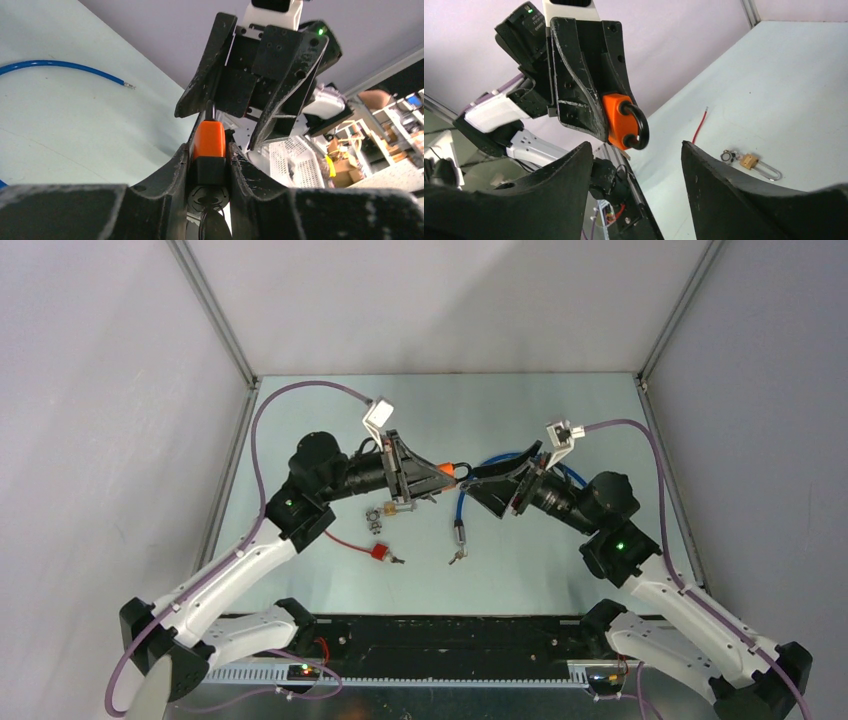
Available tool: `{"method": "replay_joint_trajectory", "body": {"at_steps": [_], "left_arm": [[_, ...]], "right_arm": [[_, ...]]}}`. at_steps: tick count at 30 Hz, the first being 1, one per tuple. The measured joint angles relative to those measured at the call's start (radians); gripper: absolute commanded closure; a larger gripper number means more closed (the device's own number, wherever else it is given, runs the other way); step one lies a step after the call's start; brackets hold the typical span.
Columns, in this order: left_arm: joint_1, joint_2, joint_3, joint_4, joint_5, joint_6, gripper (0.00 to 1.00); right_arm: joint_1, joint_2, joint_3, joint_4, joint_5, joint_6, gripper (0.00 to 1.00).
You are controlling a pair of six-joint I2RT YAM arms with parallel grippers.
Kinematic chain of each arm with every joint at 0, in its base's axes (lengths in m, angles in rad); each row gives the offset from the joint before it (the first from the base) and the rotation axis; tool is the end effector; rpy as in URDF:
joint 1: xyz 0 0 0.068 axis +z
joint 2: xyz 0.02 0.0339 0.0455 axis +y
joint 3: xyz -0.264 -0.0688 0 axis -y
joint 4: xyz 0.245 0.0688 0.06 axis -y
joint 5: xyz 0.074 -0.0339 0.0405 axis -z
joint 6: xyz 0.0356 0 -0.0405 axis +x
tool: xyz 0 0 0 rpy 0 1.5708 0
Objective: Lock with the key
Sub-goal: Lock the lock.
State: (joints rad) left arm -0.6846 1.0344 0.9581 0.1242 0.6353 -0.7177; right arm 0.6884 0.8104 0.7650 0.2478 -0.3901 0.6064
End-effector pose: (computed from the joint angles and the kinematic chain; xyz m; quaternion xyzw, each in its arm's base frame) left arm 0.1698 -0.1659 0.3865 0.2152 0.6591 -0.6082 0.3864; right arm 0.1383 0.1313 0.3751 -0.1755 0.6134 0.5562 0.5325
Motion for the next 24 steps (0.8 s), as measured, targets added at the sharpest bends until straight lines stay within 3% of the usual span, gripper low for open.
{"method": "replay_joint_trajectory", "body": {"at_steps": [7, 9, 11, 13, 19, 24], "left_arm": [[-0.002, -0.009, 0.012, 0.013, -0.057, -0.117, 1.00], [-0.003, -0.012, 0.013, 0.021, -0.063, -0.138, 1.00], [-0.006, -0.014, 0.013, 0.025, -0.068, -0.155, 1.00], [-0.008, -0.015, 0.013, 0.026, -0.071, -0.166, 1.00], [-0.009, -0.016, 0.013, 0.026, -0.083, -0.184, 1.00], [-0.009, -0.016, 0.013, 0.029, -0.083, -0.185, 1.00]], "right_arm": [[-0.003, -0.016, -0.085, 0.173, 0.082, 0.154, 0.37], [-0.002, -0.001, -0.091, 0.221, 0.101, 0.190, 0.49], [-0.002, 0.018, -0.092, 0.265, 0.115, 0.218, 0.69], [-0.001, 0.037, -0.092, 0.303, 0.125, 0.242, 0.75], [0.002, 0.072, -0.093, 0.376, 0.131, 0.293, 0.67], [0.002, 0.102, -0.093, 0.417, 0.116, 0.310, 0.68]]}}
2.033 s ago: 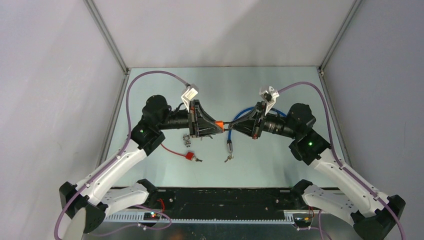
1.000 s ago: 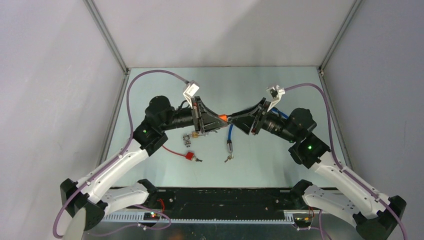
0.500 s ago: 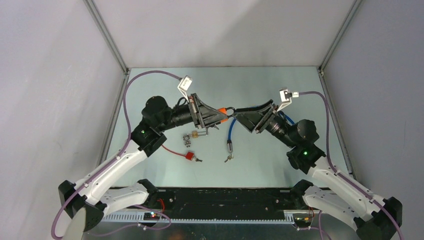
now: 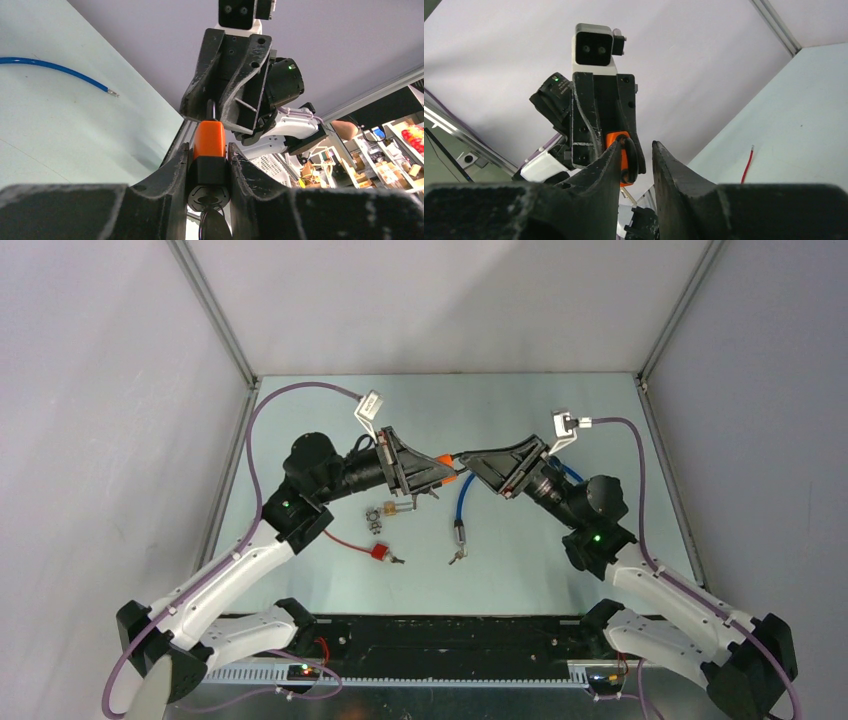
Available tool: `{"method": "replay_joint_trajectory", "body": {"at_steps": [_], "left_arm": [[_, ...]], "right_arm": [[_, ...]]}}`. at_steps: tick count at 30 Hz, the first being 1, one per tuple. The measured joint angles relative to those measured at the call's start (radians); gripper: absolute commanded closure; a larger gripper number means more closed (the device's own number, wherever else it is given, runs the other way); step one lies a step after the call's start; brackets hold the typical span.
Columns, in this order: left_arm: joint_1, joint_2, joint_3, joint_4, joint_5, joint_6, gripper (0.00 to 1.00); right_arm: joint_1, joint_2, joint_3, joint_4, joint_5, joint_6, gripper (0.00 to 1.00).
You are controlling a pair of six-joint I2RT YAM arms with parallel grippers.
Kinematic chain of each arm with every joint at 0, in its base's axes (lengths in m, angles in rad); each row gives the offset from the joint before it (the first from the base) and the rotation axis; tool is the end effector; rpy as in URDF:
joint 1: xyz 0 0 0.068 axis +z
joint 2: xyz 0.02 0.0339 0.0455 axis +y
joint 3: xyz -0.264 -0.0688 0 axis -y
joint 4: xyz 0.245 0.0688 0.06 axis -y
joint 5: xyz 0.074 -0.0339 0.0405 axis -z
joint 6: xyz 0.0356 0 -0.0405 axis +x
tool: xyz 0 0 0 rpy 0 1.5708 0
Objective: Lock with the key
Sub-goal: Lock the lock.
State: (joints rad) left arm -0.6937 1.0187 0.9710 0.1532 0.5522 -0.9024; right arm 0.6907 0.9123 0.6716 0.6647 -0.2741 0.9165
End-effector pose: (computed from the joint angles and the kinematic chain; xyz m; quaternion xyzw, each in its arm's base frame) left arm 0.1671 -0.1632 0.3975 0.1345 0.6611 -0.6394 0.3688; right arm 0.1552 0.1408 0.3667 -0.0535 0.5469 0.6505 0.5243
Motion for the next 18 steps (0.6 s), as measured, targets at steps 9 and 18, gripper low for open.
{"method": "replay_joint_trajectory", "body": {"at_steps": [9, 18], "left_arm": [[0.001, 0.000, 0.000, 0.000, -0.010, 0.003, 0.46], [0.103, -0.014, 0.000, 0.005, 0.072, 0.130, 0.06]], "right_arm": [[0.001, 0.038, 0.018, -0.001, -0.048, 0.015, 1.00], [-0.093, 0.011, 0.027, -0.117, -0.110, -0.053, 1.00]]}}
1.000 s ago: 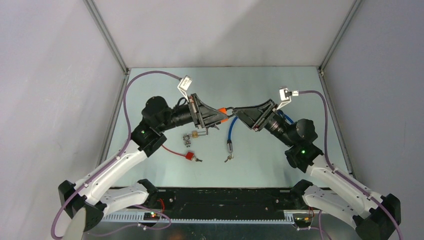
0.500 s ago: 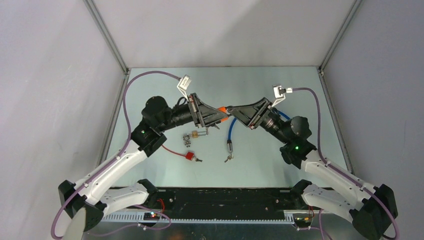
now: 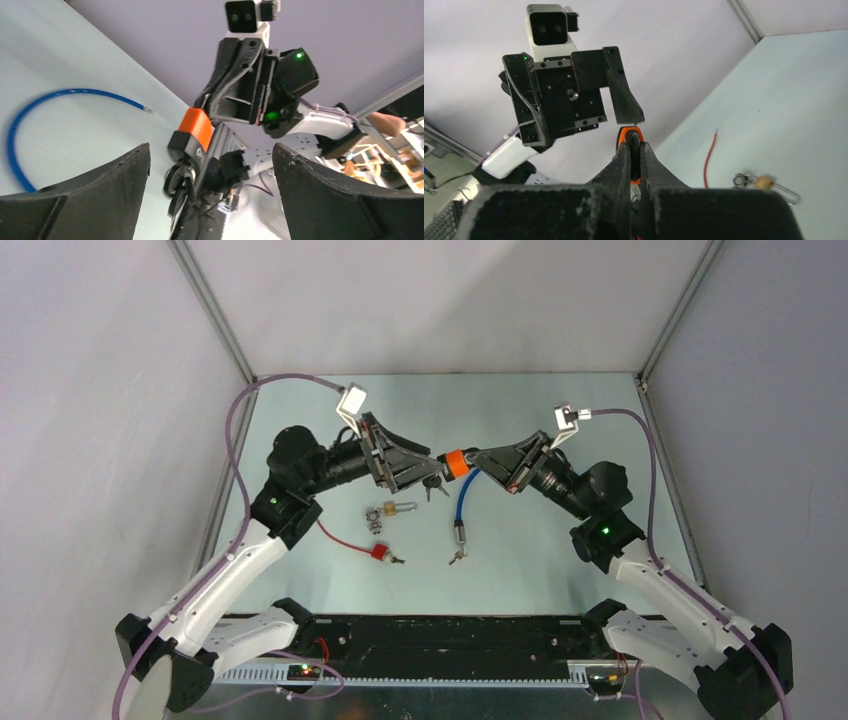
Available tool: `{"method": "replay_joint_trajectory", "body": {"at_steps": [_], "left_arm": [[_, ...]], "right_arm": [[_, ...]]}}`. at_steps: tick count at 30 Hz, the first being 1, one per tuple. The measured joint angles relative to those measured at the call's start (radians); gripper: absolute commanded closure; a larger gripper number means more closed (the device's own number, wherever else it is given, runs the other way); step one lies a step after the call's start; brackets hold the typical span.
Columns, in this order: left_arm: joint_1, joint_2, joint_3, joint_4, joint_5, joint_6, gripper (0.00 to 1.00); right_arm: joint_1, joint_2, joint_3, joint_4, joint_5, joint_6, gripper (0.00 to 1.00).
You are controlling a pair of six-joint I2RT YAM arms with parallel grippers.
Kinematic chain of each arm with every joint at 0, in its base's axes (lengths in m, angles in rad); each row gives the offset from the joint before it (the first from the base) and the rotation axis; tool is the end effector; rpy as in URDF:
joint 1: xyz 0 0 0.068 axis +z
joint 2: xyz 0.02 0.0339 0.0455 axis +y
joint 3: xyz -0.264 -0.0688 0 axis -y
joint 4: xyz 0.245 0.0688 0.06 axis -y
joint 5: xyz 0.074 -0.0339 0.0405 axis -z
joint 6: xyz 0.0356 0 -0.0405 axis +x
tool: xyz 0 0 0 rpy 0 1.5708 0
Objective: Lock with the key
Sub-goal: Lock the lock.
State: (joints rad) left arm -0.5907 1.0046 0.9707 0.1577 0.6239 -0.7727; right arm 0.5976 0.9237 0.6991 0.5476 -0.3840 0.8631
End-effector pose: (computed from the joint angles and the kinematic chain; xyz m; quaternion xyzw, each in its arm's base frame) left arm 0.1773 -0.1439 0.4007 0.1718 0.6484 -0.6072 0.4259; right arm 0.1698 0.1317 0.3620 -0.0776 0.5889 0.6145 0.5191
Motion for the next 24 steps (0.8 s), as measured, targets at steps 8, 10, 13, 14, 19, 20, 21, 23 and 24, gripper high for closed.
{"method": "replay_joint_trajectory", "body": {"at_steps": [8, 10, 13, 14, 19, 20, 21, 23, 24], "left_arm": [[0.045, -0.010, -0.003, -0.042, 0.182, 0.241, 0.08], [0.045, -0.018, -0.003, -0.072, 0.222, 0.326, 0.08], [0.044, -0.031, -0.003, -0.093, 0.273, 0.408, 0.12], [0.042, -0.033, -0.003, -0.097, 0.295, 0.432, 0.16], [0.020, -0.025, -0.003, -0.109, 0.348, 0.491, 0.31], [0.015, -0.022, -0.003, -0.110, 0.351, 0.498, 0.31], [0.012, -0.018, -0.003, -0.111, 0.359, 0.504, 0.32], [0.009, -0.006, -0.003, -0.113, 0.383, 0.513, 0.32], [0.008, 0.000, -0.003, -0.114, 0.389, 0.513, 0.33]], "right_arm": [[-0.059, -0.040, 0.111, -0.159, -0.168, -0.190, 1.00], [-0.059, -0.045, 0.141, -0.190, -0.217, -0.237, 1.00], [-0.055, -0.047, 0.172, -0.225, -0.266, -0.300, 1.00], [-0.050, -0.048, 0.179, -0.242, -0.279, -0.323, 1.00], [-0.025, -0.050, 0.192, -0.299, -0.312, -0.409, 1.00], [-0.022, -0.050, 0.193, -0.304, -0.315, -0.418, 1.00], [-0.019, -0.050, 0.194, -0.308, -0.319, -0.429, 1.00], [-0.014, -0.048, 0.197, -0.310, -0.324, -0.439, 1.00], [-0.012, -0.048, 0.200, -0.310, -0.325, -0.446, 1.00]]}}
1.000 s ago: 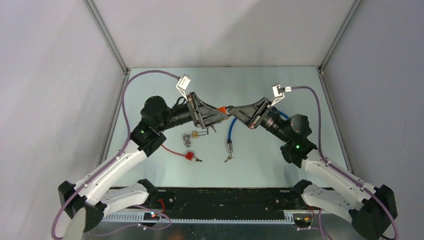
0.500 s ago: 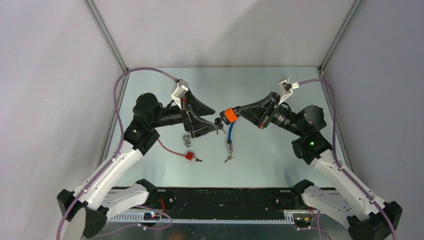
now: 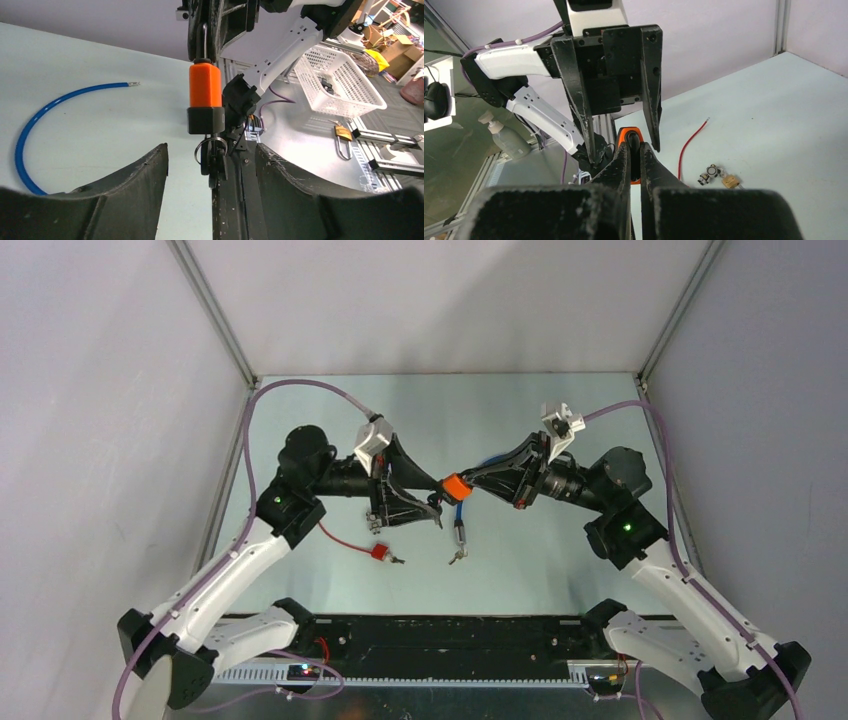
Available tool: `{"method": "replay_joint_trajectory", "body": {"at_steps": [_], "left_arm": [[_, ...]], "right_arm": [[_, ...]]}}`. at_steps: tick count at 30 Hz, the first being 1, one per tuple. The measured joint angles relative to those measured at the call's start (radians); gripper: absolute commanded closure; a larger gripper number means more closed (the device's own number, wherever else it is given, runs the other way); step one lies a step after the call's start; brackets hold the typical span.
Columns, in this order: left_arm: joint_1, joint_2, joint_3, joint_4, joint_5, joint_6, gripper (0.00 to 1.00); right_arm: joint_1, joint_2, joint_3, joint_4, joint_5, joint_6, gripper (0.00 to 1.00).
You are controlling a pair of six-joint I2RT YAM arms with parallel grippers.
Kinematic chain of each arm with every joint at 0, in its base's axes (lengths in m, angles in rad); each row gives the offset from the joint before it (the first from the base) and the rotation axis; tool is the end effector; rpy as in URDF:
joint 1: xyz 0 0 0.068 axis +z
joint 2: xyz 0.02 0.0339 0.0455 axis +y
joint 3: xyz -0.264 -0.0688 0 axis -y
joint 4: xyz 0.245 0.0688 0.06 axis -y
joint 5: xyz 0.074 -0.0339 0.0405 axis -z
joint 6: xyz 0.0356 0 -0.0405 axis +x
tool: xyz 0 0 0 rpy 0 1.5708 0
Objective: Lock with the key
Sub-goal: Lock the lock.
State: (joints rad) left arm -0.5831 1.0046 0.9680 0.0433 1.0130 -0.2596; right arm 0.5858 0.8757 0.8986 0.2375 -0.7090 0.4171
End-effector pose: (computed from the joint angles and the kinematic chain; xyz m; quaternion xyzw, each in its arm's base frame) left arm 0.1656 -0.1454 0.3879 0.4389 0.5528 -0.5657 0.4263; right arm 0.1473 0.1255 0.4079 -0.3224 0.5462 0.5429 0.5504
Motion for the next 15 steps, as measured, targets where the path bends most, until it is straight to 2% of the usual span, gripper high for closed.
{"method": "replay_joint_trajectory", "body": {"at_steps": [5, 7, 9, 10, 12, 15], "left_arm": [[-0.015, 0.039, 0.000, -0.002, 0.020, -0.001, 0.45], [-0.019, 0.051, 0.000, -0.003, 0.019, -0.002, 0.55], [-0.020, 0.058, 0.000, -0.005, 0.020, -0.003, 0.69], [-0.021, 0.058, 0.000, -0.006, 0.021, -0.005, 0.81], [-0.022, 0.058, 0.002, -0.008, 0.023, -0.005, 0.97], [-0.024, 0.057, 0.005, -0.021, 0.013, 0.008, 1.00]], "right_arm": [[0.017, 0.000, 0.007, 0.000, 0.007, -0.023, 1.00], [0.036, 0.001, 0.008, 0.001, 0.016, -0.039, 1.00], [0.059, 0.002, 0.009, 0.001, 0.028, -0.064, 1.00], [0.069, 0.002, 0.009, 0.001, 0.037, -0.078, 1.00], [0.079, 0.005, 0.009, 0.001, 0.057, -0.101, 1.00], [0.085, 0.006, 0.009, 0.000, 0.079, -0.120, 1.00]]}}
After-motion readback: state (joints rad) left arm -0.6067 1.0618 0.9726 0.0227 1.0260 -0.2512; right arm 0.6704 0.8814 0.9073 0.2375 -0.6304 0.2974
